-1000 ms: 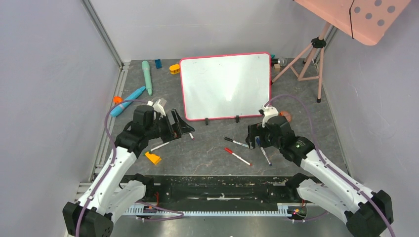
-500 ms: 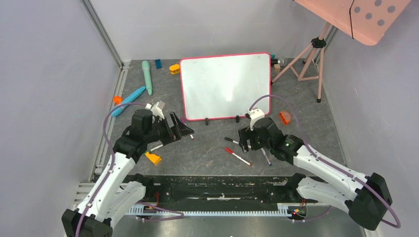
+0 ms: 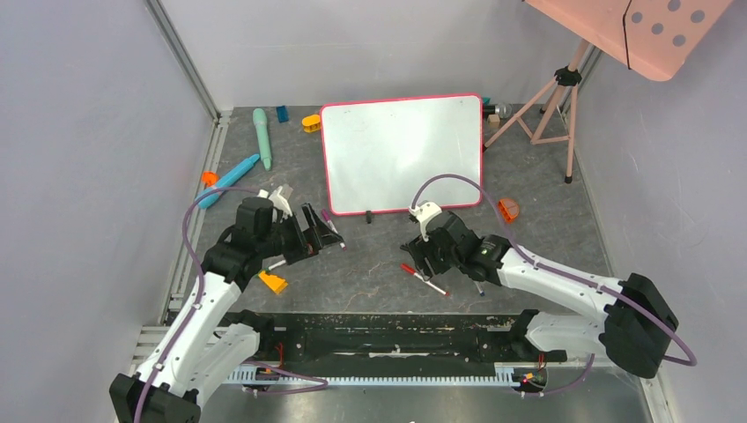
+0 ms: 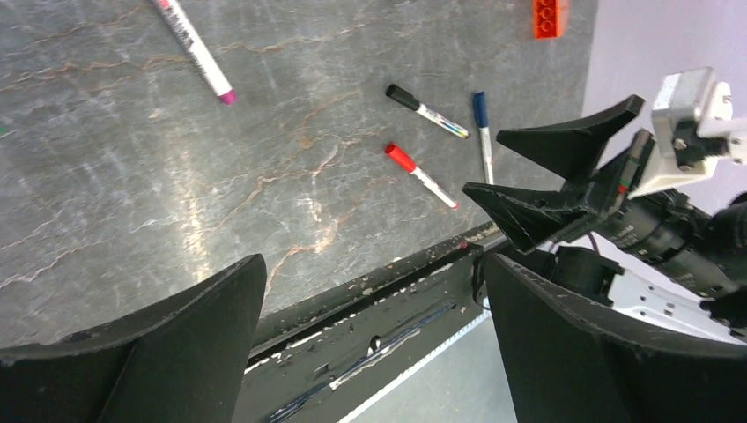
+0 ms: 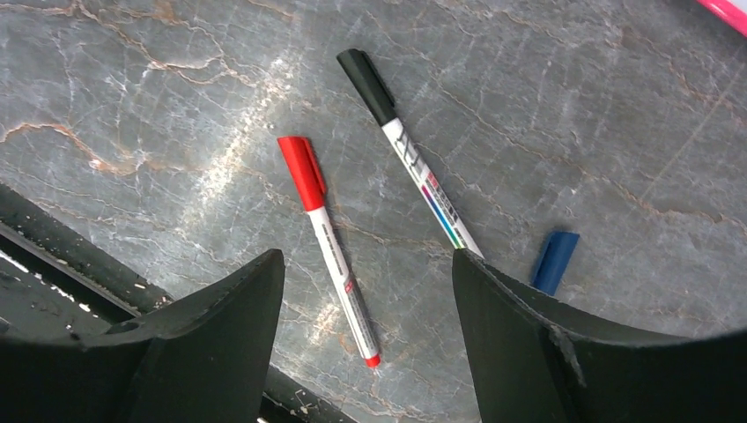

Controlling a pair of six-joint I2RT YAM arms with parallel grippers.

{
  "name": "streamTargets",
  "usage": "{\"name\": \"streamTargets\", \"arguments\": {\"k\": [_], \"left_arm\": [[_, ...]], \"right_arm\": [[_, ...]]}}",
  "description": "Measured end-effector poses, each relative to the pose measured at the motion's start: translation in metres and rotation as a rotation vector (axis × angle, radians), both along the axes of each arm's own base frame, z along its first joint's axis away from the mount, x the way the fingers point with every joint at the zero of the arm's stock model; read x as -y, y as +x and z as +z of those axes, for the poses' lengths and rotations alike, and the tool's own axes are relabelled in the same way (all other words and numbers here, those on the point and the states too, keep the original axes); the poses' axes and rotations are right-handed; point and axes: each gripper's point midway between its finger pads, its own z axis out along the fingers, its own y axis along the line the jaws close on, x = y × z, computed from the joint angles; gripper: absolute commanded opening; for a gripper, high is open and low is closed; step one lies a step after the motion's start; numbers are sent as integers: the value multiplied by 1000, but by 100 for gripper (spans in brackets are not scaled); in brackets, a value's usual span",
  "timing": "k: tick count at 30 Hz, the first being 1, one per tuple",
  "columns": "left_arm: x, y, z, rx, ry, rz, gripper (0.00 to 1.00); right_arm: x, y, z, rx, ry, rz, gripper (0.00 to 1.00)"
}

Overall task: Write a sentence on the whiteboard
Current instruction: Open the whiteboard marker at the center of the board.

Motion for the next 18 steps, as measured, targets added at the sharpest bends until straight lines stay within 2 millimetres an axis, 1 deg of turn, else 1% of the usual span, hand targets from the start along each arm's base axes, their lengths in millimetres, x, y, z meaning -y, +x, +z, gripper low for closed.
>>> {"name": "streamTargets", "arguments": {"k": [4, 7, 10, 13, 15, 18], "left_arm": [[-14, 3, -11, -46, 81, 71, 97], [-29, 8, -19, -82, 165, 140, 97], [-39, 13, -24, -109, 226, 182, 97], [-43, 15, -28, -127, 260, 194, 98], [-45, 15, -28, -121, 276, 188, 99], [-46, 16, -28, -113, 282, 182, 99]], "right_arm": [[-13, 5, 1, -8, 10, 28, 73], [-25, 17, 7, 4, 15, 31, 69], [-30, 27, 11, 25, 10, 30, 66], [-20, 35, 10, 29, -3, 12, 66], [-11, 39, 6, 27, -18, -2, 66], [6, 36, -11, 0, -65, -11, 63]]}}
